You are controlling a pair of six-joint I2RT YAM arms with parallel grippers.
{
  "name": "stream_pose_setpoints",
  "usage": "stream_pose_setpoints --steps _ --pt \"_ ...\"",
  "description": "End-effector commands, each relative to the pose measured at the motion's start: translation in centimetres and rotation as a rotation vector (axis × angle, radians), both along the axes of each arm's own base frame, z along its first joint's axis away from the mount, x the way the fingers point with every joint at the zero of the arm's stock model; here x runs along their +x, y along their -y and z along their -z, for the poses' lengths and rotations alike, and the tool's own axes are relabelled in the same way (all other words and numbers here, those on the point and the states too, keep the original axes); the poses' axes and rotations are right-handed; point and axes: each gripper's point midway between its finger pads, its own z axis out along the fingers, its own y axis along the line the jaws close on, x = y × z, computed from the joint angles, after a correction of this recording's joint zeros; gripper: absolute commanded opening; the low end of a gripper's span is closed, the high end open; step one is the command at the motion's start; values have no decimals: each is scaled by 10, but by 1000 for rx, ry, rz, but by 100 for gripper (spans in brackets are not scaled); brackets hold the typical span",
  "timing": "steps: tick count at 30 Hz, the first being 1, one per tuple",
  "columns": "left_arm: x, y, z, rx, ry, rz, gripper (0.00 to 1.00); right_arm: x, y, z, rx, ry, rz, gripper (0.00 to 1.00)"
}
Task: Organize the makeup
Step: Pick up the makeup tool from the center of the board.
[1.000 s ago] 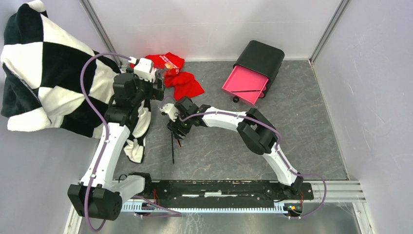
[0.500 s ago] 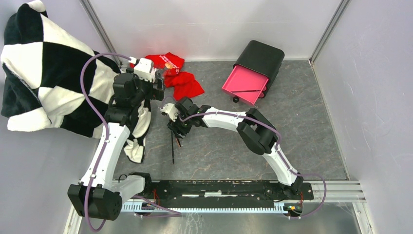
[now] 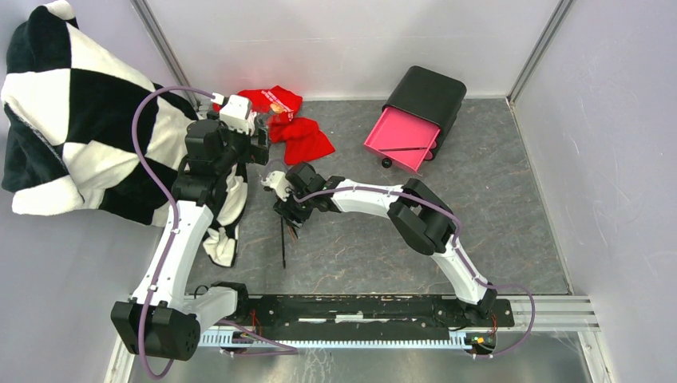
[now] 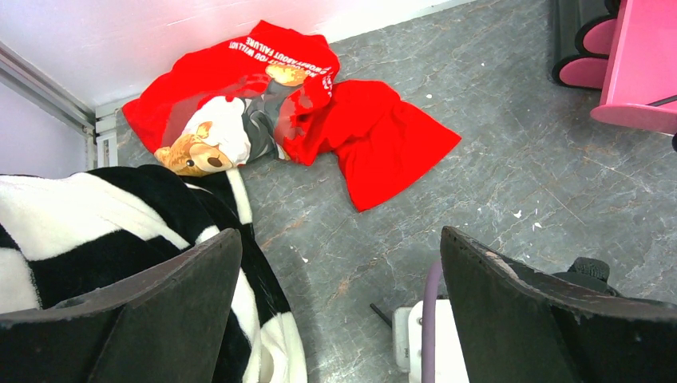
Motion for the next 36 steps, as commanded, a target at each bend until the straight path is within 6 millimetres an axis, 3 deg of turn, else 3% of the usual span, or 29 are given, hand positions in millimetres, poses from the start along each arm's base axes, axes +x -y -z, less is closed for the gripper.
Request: stream_pose_setpoints --steps 1,6,12,16,22,26,36 --pt "2 3 -8 -16 32 16 100 -3 21 14 -88 15 32 58" --pt "2 3 -7 -15 30 16 100 3 26 12 -106 45 39 54" --pt "0 2 -8 -12 35 15 100 12 40 10 -136 82 52 43" --pt "-1 2 -9 -9 39 13 100 25 59 10 -166 108 72 33" --pt "-3 0 -12 -6 48 8 100 44 104 15 -237 141 96 12" --pt "-3 0 -11 -5 48 7 100 52 126 -3 -215 196 89 0" --pt "-1 0 -7 -4 38 7 100 78 169 -89 -25 263 105 0"
